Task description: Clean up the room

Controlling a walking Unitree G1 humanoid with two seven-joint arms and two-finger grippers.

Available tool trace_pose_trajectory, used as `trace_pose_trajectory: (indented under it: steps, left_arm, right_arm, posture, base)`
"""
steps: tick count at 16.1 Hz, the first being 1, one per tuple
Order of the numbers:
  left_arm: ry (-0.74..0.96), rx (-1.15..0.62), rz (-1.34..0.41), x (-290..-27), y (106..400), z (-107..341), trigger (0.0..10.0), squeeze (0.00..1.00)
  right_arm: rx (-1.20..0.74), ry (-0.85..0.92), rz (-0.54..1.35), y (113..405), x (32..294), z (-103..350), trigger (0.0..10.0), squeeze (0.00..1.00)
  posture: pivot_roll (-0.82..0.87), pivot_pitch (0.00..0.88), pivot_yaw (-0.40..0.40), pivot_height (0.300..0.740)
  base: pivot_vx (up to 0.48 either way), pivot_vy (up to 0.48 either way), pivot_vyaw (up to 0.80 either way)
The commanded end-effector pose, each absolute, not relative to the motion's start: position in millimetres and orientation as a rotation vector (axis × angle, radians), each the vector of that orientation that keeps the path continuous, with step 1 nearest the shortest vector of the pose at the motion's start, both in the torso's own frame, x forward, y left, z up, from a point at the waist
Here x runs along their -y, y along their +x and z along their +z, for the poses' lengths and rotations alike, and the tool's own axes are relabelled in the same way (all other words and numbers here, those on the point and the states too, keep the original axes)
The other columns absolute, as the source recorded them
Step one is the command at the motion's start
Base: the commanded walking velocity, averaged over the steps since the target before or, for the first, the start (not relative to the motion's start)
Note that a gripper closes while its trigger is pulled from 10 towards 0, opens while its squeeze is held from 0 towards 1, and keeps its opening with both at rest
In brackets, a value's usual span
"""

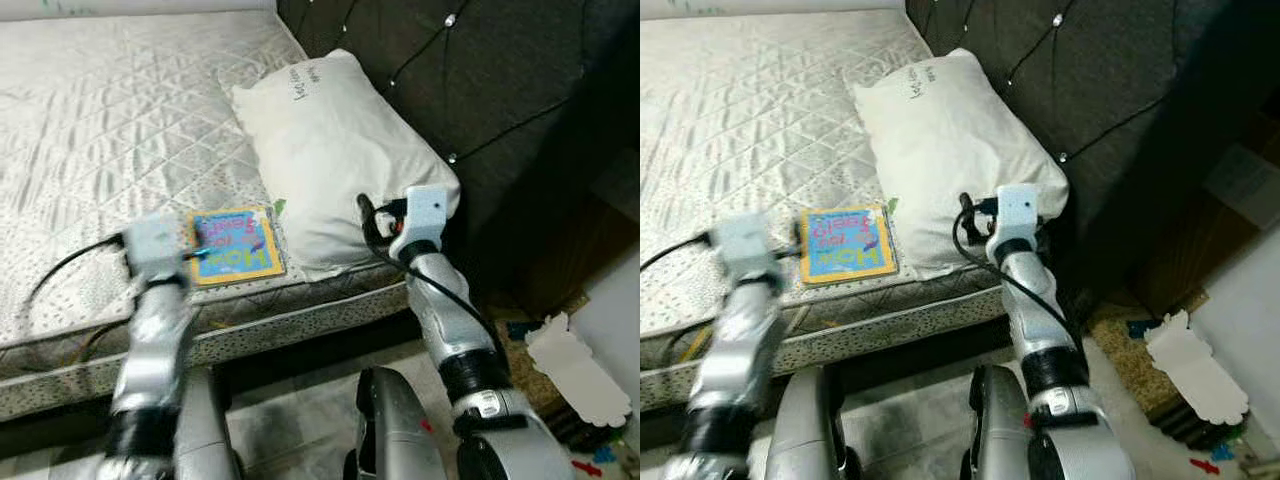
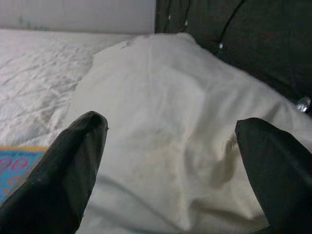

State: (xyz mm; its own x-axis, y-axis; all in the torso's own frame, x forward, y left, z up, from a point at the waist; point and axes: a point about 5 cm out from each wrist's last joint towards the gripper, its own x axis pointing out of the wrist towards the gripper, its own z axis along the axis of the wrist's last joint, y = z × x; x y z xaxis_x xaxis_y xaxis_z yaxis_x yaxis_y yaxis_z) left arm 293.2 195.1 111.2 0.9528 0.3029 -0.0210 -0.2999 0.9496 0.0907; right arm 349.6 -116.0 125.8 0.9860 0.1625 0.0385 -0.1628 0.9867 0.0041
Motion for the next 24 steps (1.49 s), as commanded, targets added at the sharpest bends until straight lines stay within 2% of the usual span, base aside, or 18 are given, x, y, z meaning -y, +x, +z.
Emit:
trace_pose_trajectory:
  steps: [1,5,8,12,20,24]
  left_arm:
    - [0.105,0.059,0.315,-197.4,291.9,126.5,10.0,0.00]
    - [0.097,0.083,0.320,-202.8,283.9,125.0,10.0,0.00]
    - [0.070,0.090,0.325,-200.8,285.9,126.6,10.0,0.00]
    - [0.067,0.085,0.303,-199.8,286.2,124.7,10.0,0.00]
    - [0.058,0.087,0.286,-197.9,293.9,125.5,10.0,0.00]
    - [0.046,0.082,0.276,-195.5,294.3,124.1,10.0,0.00]
  right_arm:
    - [0.059,0.020,0.145,352.8,118.4,129.8,10.0,0.00]
    - [0.058,0.084,0.160,348.6,118.5,128.2,10.0,0.00]
    - [0.065,0.102,0.268,349.9,100.7,132.3,10.0,0.00]
    - [0.088,0.160,0.305,351.1,92.4,137.6,10.0,0.00]
    - [0.096,0.164,0.338,349.1,85.7,139.5,10.0,0.00]
    - [0.116,0.135,0.331,349.7,88.1,140.8,10.0,0.00]
  posture:
    - [-0.02,0.000,-0.044,0.563]
    - [-0.03,0.000,-0.053,0.563]
    - [-0.01,0.000,-0.074,0.563]
    - [0.00,0.000,-0.057,0.563]
    - [-0.02,0.000,-0.057,0.638]
    - [-0.02,0.000,-0.057,0.642]
  base:
    - [0.000,0.000,0.00]
    - [0.000,0.000,0.00]
    - [0.000,0.000,0.00]
    - [0.000,0.000,-0.59]
    - [0.000,0.000,-0.06]
    - [0.000,0.000,0.00]
